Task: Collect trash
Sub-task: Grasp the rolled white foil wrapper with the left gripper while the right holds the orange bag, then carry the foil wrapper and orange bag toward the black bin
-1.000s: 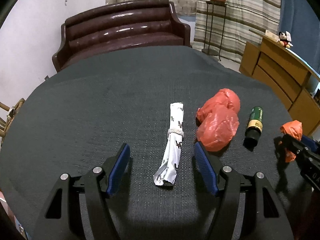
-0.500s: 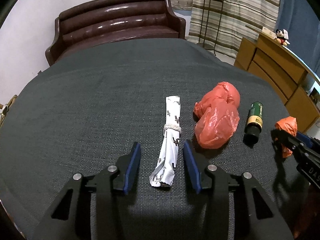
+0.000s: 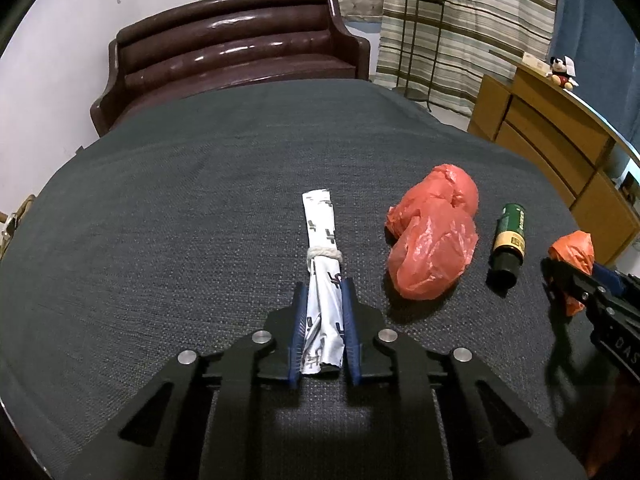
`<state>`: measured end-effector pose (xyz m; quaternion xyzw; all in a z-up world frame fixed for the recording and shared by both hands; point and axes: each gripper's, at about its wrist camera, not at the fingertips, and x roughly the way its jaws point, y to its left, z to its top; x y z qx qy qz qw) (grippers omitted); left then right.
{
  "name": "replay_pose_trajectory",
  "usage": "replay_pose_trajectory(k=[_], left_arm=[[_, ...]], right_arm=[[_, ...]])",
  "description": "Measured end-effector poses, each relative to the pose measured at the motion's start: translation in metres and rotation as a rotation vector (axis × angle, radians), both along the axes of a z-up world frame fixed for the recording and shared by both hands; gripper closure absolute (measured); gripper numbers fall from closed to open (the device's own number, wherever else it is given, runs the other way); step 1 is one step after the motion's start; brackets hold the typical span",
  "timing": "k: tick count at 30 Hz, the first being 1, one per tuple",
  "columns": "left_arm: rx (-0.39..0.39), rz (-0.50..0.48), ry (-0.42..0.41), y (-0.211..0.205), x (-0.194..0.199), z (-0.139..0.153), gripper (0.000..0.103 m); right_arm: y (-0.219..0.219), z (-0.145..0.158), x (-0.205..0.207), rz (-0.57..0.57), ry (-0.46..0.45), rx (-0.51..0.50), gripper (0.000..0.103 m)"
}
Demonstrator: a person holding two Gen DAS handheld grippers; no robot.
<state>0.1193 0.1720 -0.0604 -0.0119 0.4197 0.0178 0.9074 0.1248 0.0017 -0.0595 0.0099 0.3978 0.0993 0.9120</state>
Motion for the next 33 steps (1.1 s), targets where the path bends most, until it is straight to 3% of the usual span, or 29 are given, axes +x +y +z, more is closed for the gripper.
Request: replay_pose_trajectory(k=[33], left_arm=[[-0.014,0.016,-0.111,0.001,-0.049,0.021,0.085]], right_arm=[[-0.003,0.009,-0.034,0.017,-0.037,-0.019,0.063]])
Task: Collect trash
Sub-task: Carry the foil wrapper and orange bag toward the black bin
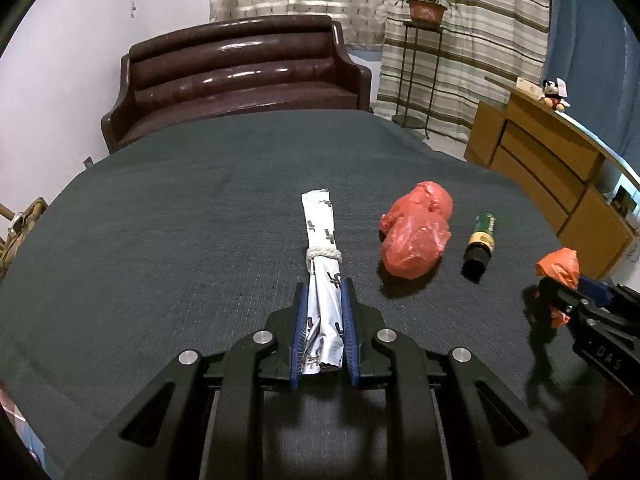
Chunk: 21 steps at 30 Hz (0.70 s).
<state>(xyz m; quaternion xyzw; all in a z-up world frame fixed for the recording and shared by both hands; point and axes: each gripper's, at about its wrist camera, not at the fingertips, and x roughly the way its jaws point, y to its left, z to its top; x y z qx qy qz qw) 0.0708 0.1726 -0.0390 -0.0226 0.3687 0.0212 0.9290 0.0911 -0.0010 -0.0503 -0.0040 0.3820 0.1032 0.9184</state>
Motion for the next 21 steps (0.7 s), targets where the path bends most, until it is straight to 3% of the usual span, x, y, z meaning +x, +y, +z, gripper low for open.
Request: replay_pose_trajectory(k=[14,21], left_arm=[[-0.01,-0.082,-0.062,-0.04,-0.025,0.02,0.085],[-0.019,-0.151,-0.091,-0.078,-0.022,0.026,0.085]], right_arm=[[-0.018,0.012,-0.023,-0.024,-0.052,-0.027,0.063],[-0.054,0.022,-0.035,-0.089,-0.089,-0.049,0.063]])
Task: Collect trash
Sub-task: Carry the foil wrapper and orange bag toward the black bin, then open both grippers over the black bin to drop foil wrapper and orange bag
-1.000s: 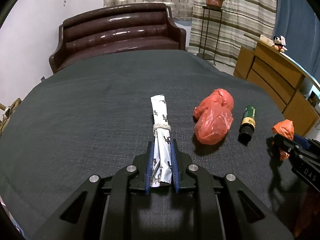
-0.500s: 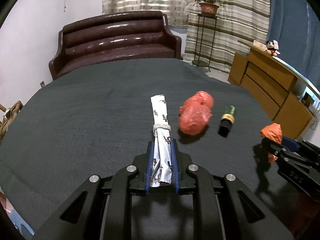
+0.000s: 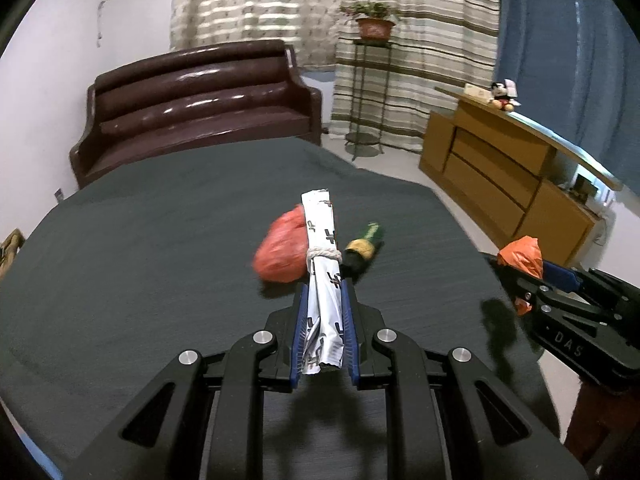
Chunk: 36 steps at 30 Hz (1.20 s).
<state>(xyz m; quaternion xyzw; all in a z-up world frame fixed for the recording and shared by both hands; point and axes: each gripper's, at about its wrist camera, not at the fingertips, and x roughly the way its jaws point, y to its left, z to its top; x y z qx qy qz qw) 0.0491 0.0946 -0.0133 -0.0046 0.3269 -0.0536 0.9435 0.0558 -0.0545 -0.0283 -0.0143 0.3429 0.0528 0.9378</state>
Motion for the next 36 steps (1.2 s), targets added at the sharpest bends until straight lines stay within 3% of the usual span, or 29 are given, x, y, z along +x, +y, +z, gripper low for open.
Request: replay_pose_trajectory(k=[19,36], left_arm=[[0.039,-0.167,-0.04,-0.099,0.018,-0.004,0.085],[0.059,-0.231,-0.017,-0.144,0.037,-0.019,0.085]], right_arm=[[-0.097,0.003,0.002,-0.194,-0.032,-0.001,0.063],[-0.122,-0.006,0.007,-0.246,-0.035,0.006,0.063]])
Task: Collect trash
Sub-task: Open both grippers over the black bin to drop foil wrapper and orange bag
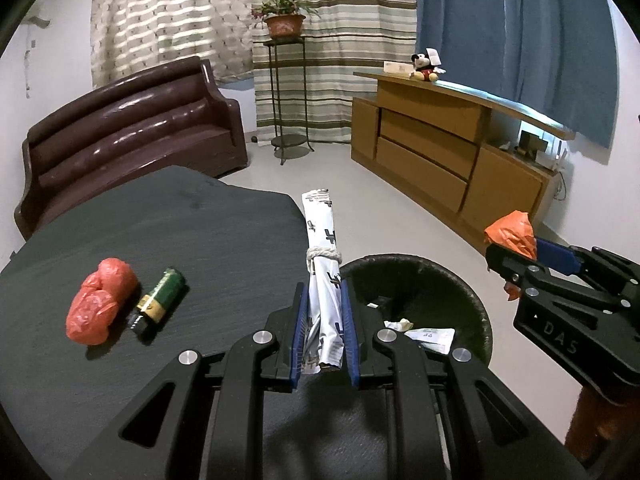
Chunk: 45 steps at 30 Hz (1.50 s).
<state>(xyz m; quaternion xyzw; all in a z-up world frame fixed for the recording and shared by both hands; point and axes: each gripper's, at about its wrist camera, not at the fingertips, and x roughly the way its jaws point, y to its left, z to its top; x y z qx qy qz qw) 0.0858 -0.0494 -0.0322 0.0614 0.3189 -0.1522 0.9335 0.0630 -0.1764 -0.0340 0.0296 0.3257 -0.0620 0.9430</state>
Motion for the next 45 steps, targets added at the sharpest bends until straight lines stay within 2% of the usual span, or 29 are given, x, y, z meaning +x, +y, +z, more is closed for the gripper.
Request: replay_pose_trajectory(k=[24,27,29,35,40,45], left_arm=[[0.051,-0.031,0.035,-0.03,0.02,-0.015,0.085],[0.047,-0.024,0.044,-0.028,0.021,-0.017,0.084],[0.048,-0.021,0.049,-0.028,0.023,-0.016,0.077],[0.047,-0.017,0.044,-0.03,0.021,-0.015,0.062],[0.047,-0.014,0.039,-0.031,0.019,-0.015,0.057],[0.038,-0.01,0.042,-0.031,0.02,-0.013,0.055]], right_arm=[[-0.016,-0.022,0.017,-0.048,0.034,0.042,0.063],[-0.019,-0.024,0.018,-0.056,0.035,0.062,0.06],[-0.019,-0.025,0.017,-0.064,0.03,0.059,0.053],[-0.024,-0.025,0.019,-0.073,0.028,0.066,0.053],[-0.025,-0.024,0.019,-0.076,0.025,0.065,0.052],[-0.029,-0.022,0.018,-0.084,0.02,0.065,0.046]])
